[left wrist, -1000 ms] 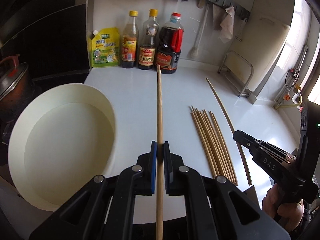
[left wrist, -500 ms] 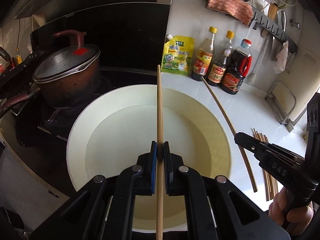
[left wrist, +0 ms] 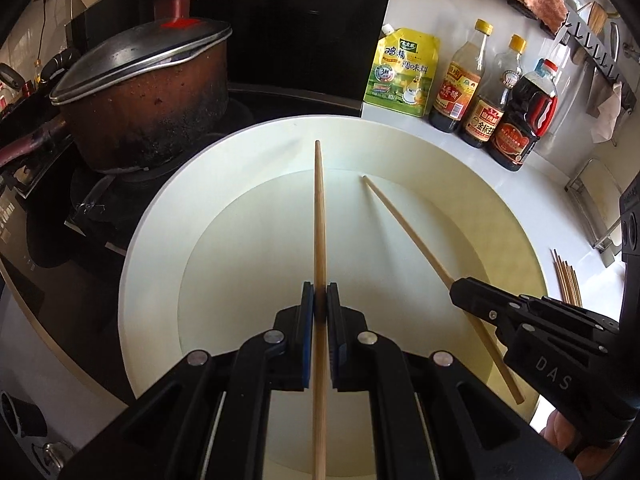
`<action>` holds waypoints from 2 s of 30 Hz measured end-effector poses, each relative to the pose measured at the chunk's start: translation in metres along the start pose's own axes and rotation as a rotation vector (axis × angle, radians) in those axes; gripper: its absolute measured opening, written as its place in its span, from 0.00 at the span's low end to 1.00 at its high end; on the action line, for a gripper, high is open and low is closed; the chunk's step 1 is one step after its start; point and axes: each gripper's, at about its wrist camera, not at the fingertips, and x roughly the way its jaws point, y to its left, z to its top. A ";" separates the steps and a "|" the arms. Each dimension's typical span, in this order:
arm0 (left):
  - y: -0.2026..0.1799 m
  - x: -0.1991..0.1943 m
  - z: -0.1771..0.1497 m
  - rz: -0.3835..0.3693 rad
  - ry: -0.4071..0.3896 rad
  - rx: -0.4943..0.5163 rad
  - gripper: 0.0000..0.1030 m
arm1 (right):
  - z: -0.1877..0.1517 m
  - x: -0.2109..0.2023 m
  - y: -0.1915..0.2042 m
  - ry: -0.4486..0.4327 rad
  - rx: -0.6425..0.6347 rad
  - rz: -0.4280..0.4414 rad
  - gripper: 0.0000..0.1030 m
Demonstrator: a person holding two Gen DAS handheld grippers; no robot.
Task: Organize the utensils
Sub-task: 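Lift the chopstick with the right tool and carry it over the basin, then open the right tool to drop the chopstick into the basin, then move the right tool back over the row of chopsticks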
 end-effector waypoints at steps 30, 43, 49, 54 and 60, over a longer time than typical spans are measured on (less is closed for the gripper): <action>-0.001 -0.040 -0.027 0.041 -0.072 -0.043 0.54 | -0.031 -0.048 0.002 -0.128 -0.063 -0.091 0.16; -0.028 -0.061 -0.049 0.043 -0.102 -0.005 0.70 | -0.062 -0.080 -0.012 -0.210 -0.045 -0.091 0.27; -0.036 -0.071 -0.057 0.041 -0.122 0.004 0.74 | -0.075 -0.102 -0.017 -0.266 -0.059 -0.099 0.34; -0.048 -0.078 -0.065 0.034 -0.136 0.021 0.78 | -0.087 -0.117 -0.026 -0.290 -0.054 -0.112 0.41; -0.072 -0.085 -0.076 0.004 -0.153 0.053 0.83 | -0.105 -0.132 -0.045 -0.299 -0.032 -0.136 0.46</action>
